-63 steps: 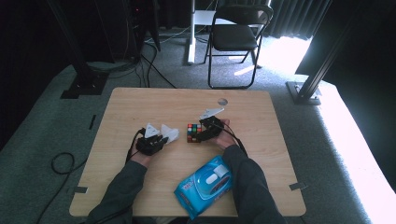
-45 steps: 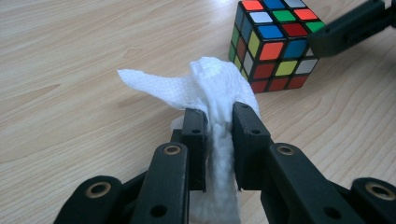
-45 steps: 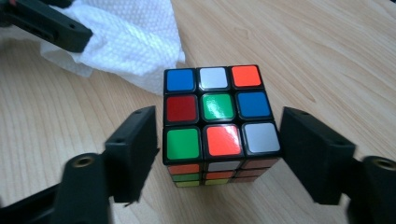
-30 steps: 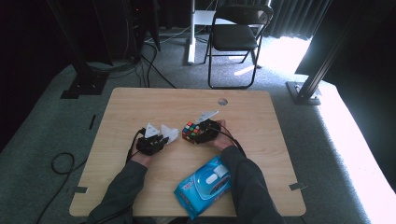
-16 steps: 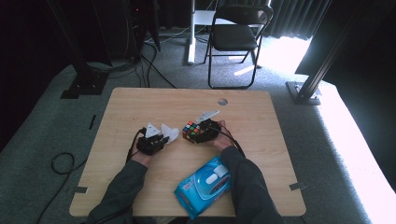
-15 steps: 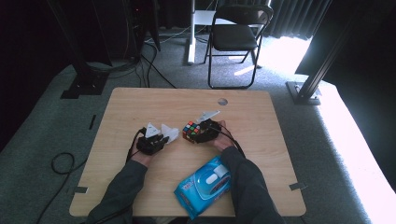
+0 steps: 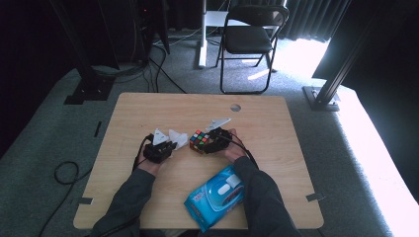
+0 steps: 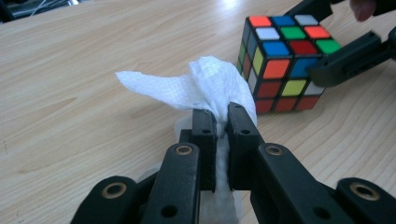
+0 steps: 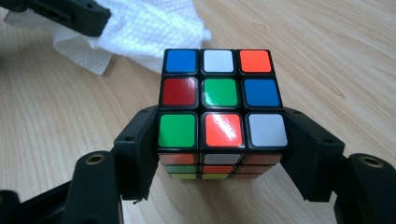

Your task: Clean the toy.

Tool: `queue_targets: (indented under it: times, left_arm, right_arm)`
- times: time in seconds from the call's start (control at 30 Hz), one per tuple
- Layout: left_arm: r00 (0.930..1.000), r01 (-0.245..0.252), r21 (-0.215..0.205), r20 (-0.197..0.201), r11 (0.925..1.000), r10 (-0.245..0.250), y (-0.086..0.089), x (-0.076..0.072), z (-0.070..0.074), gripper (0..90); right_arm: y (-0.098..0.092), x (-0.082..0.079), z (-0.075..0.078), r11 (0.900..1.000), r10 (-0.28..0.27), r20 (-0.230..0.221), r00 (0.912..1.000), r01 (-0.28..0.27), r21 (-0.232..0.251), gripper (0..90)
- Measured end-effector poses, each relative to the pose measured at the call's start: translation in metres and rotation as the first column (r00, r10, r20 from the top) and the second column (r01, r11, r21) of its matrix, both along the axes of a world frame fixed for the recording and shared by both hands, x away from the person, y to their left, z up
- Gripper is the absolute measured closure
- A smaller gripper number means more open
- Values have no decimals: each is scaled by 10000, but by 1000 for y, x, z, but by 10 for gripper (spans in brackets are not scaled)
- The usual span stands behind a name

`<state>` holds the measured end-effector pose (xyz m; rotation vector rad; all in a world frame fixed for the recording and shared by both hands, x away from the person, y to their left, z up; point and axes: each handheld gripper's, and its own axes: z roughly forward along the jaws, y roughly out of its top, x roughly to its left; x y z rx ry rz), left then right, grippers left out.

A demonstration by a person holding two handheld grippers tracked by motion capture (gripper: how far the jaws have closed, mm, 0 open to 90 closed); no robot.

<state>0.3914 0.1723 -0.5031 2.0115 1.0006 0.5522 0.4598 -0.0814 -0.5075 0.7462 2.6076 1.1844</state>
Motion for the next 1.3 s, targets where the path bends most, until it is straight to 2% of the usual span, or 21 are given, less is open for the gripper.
queue_targets:
  times: [0.13, 0.37, 0.67, 1.3]
  left_arm:
    - [9998, 7, -87, 187, 10000, -5, -1, -2, 5, 849]
    - [9988, 263, -92, 413, 9996, -259, -6, -4, 13, 850]
    - [9977, 531, -100, 419, 9985, -526, -15, -5, 14, 849]
    - [9955, 866, -109, 403, 9962, -861, -32, 3, 16, 849]
  right_arm:
    - [2, -1, 0, 10000, -33, -60, 10000, 33, 50, 343]
    - [8, -5, 4, 10000, 56, 123, 9999, -57, 63, 344]
    - [13, -7, 3, 9994, -41, 393, 9992, 54, -336, 344]
    - [18, -12, 8, 9988, 256, 668, 9974, -228, -430, 344]
